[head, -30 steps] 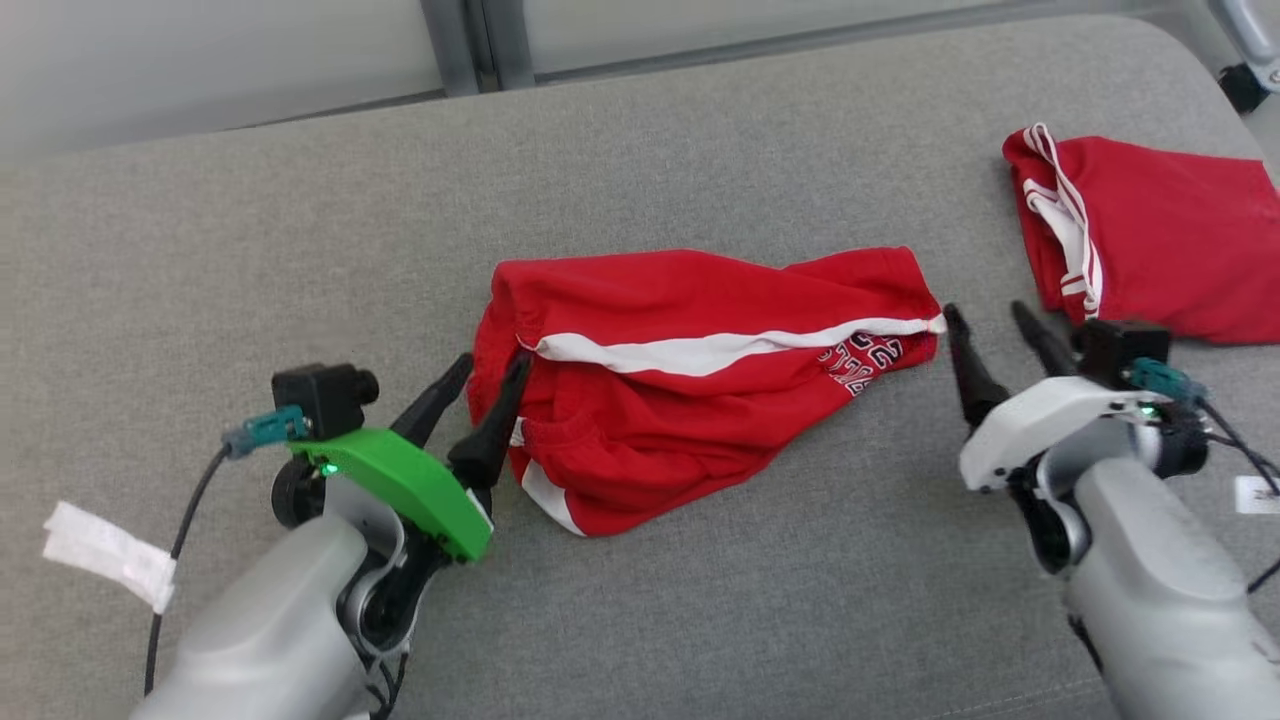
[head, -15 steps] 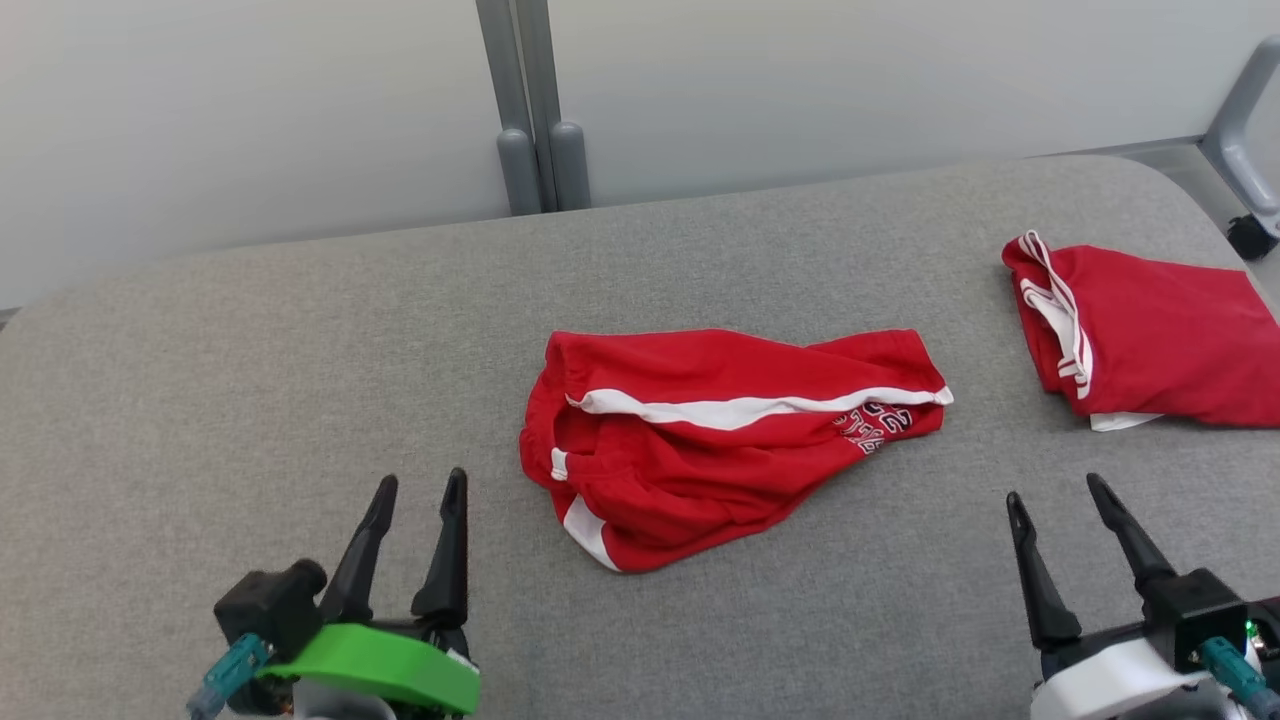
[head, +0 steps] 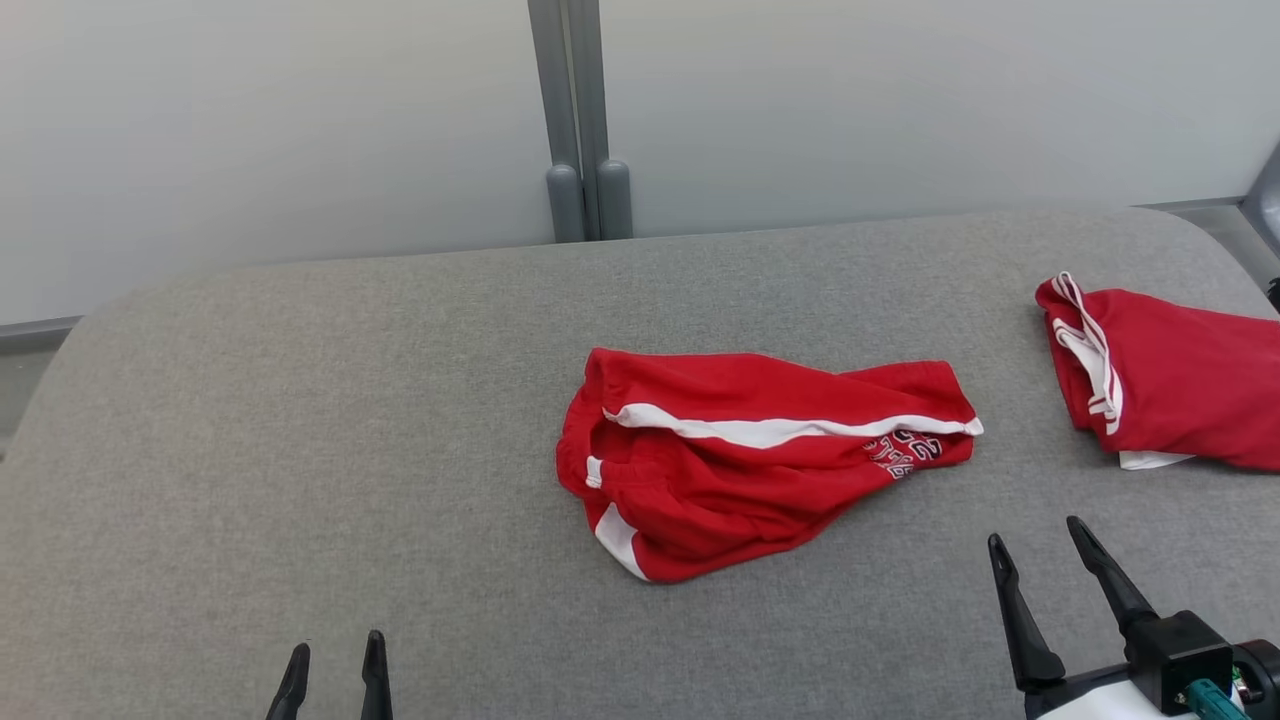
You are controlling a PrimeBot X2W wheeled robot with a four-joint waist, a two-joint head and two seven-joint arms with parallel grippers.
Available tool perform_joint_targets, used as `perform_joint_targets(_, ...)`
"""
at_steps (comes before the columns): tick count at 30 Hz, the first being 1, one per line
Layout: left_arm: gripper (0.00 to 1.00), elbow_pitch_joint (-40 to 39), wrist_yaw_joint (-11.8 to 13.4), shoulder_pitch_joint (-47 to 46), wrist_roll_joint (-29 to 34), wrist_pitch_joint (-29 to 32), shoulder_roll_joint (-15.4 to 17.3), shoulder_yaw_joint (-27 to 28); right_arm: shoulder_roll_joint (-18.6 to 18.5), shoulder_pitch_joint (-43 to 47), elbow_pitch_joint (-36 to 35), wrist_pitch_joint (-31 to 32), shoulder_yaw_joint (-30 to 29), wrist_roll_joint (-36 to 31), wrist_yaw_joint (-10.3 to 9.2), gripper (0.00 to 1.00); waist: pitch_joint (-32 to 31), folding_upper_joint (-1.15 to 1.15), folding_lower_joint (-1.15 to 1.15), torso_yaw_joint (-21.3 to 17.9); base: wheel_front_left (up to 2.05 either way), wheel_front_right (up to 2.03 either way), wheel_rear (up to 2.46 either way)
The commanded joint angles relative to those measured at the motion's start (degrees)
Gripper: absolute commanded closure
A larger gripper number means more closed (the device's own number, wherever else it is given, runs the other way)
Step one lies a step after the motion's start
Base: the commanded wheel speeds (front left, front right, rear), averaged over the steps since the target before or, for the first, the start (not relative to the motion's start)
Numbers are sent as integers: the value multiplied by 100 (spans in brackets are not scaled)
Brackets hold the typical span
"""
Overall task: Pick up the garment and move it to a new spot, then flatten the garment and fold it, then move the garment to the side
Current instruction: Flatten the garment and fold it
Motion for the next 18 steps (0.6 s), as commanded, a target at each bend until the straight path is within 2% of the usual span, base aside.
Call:
perform_joint_targets(1, 0, 10, -44, 109, 77, 3, -1, 38, 0, 48, -34, -12, -25, 16, -8, 0, -40, 0, 0, 85, 0, 0, 0)
perform_joint_targets(11, 0, -72, -92, -9, -28, 3, -12, -120, 52, 71, -9, -12, -39, 46, -8, 0, -74, 0, 0, 217, 0, 0, 0)
perform_joint_targets(18, 0, 63, -102, -976, -63, 3, -14, -958, 11, -128, 30, -12, 92, 84, -8, 0, 112, 0, 0, 14, 0, 0, 0)
